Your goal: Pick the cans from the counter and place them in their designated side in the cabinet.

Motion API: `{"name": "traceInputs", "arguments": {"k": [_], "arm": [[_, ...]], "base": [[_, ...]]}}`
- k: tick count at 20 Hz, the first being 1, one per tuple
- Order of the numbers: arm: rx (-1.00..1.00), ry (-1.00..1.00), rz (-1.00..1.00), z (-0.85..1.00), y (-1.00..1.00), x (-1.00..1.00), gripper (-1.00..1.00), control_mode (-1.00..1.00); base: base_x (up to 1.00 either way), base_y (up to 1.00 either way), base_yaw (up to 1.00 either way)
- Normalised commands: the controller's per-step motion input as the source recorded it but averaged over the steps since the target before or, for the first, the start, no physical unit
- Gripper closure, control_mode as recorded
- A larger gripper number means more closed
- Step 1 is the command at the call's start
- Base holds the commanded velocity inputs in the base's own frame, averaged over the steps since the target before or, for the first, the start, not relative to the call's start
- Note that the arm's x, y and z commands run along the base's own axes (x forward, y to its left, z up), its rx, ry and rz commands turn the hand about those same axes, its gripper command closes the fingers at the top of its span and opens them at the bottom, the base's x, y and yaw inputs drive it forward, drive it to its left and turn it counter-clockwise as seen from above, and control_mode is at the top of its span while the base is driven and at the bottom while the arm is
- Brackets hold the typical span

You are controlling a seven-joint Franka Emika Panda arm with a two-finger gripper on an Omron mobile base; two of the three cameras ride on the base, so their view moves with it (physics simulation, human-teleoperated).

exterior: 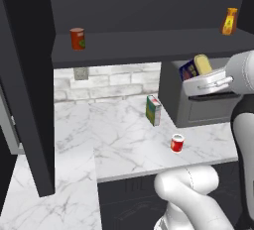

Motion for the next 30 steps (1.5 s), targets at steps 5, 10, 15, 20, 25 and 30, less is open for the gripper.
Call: {"name": "traceInputs", "arguments": {"k": [5,10,15,20,25,30], "arm": [[-0.01,-0.03,0.01,0.12,0.00,0.08,1.00,-1.00],[-0.02,-0.02,0.00,0.13,0.00,0.08,1.00,-1.00],[0.00,-0.01,0.01,0.07,0.00,0.11,1.00,-1.00],[0.00,0.00,0.02,0.00,0.00,0.16,1.00,-1.00],[0.00,0.00,0.01,0.00,0.00,0.19,1.00,-1.00],[0.00,-0.01,0.01,0.02,0.00,0.13,1.00,-1.00]], "base": [[0.00,0.00,0.00],[0.00,0.00,0.00],[0.00,0.00,0.00],[0.00,0.00,0.00],[0.00,0.00,0.00],[0.00,0.00,0.00]]}}
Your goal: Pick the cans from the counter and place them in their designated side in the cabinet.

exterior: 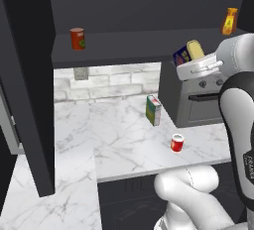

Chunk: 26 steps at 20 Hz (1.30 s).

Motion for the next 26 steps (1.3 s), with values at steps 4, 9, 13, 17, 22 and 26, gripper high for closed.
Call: {"name": "traceInputs", "arguments": {"k": [4,9,13,17,22,26], "arm": [[0.00,0.00,0.01,0.00,0.01,0.10,1.00,-1.00],[0.00,0.00,0.00,0.05,0.03,0.10,1.00,-1.00],[-0.02,0.00,0.00,0.12,0.07,0.10,1.00,-1.00],[-0.02,0.00,0.00,0.08,0.07,0.10,1.00,-1.00],[-0.02,0.00,0.00,0.06,0.08,0.10,1.00,-1.00],[0.00,0.00,0.00,0.01,0.07,0.13,1.00,-1.00]], "base": [[0.00,0.00,0.00],[0.00,0.00,0.00],[0.00,0.00,0.00],[0.00,0.00,0.00],[0.00,0.00,0.00],[0.00,0.00,0.00]]}}
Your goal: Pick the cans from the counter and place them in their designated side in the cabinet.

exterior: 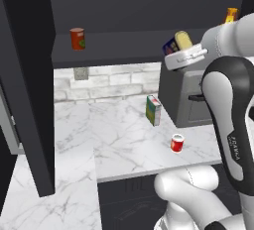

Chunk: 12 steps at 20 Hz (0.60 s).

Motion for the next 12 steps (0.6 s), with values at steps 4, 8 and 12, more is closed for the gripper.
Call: {"name": "traceInputs", "arguments": {"k": [4,8,12], "arm": [[0.00,0.00,0.00,0.00,0.07,0.12,1.00,-1.00],[0.00,0.00,0.01,0.00,0.09,0.13,1.00,-1.00],[0.00,0.00,0.01,0.00,0.10,0.12,1.00,-1.00]], "base": [[0.00,0.00,0.00],[0.00,0.00,0.00],[0.00,0.00,0.00]]}}
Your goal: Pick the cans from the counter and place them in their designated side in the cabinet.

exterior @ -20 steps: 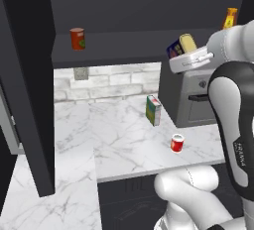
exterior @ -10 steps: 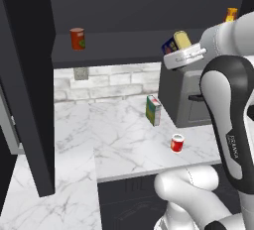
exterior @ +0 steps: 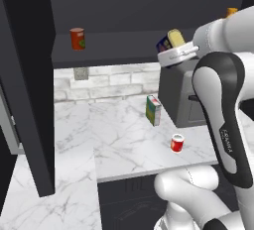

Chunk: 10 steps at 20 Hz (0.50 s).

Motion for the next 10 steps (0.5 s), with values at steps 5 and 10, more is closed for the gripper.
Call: {"name": "traceInputs", "arguments": {"k": [5,10], "arm": [[0.00,0.00,0.01,0.00,0.11,0.11,1.00,-1.00],[0.00,0.00,0.01,0.00,0.07,0.10,1.00,-1.00]], "base": [[0.00,0.00,0.00],[0.00,0.00,0.00]]}}
